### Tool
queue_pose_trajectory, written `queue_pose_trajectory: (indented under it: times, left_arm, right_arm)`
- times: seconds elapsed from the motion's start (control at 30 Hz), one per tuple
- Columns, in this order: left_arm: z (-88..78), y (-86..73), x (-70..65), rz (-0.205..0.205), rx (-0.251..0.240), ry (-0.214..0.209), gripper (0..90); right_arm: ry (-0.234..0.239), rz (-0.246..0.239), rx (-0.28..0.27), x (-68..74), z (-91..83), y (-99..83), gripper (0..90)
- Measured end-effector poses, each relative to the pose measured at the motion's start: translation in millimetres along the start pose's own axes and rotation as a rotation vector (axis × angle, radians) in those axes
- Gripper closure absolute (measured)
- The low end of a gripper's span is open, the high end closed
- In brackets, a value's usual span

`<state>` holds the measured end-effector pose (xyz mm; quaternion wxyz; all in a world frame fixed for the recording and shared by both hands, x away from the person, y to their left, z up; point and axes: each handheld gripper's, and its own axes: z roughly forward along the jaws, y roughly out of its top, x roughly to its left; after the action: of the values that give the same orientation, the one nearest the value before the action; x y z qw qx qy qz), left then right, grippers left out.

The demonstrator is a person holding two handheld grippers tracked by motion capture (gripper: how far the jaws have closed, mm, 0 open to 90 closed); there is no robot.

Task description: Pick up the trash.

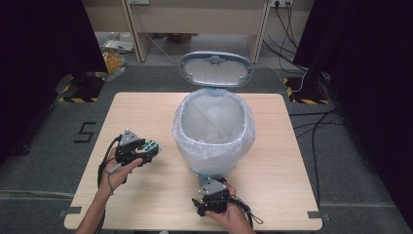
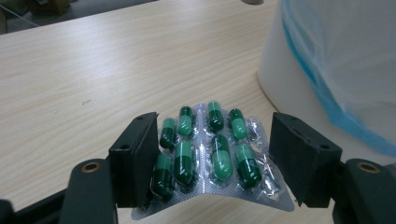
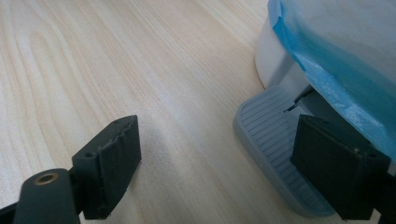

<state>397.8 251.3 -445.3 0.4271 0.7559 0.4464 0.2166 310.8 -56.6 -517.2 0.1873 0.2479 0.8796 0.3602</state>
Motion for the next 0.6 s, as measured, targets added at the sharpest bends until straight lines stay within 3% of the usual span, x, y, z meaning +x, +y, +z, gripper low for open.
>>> queue_pose_trajectory:
  times: [0.23,0.6]
  left_arm:
    - [-0.4,1.1,-2.5,0.007,0.004,0.001,35.6]
    - [-13.0,10.4,-1.6,0.011,-0.034,0.007,36.4]
  right_arm:
    - [-0.001,0.002,0.000,0.3,-0.2,-0.2,15.9]
    - [-0.001,-0.002,0.000,0.1,-0.1,0.0,15.9]
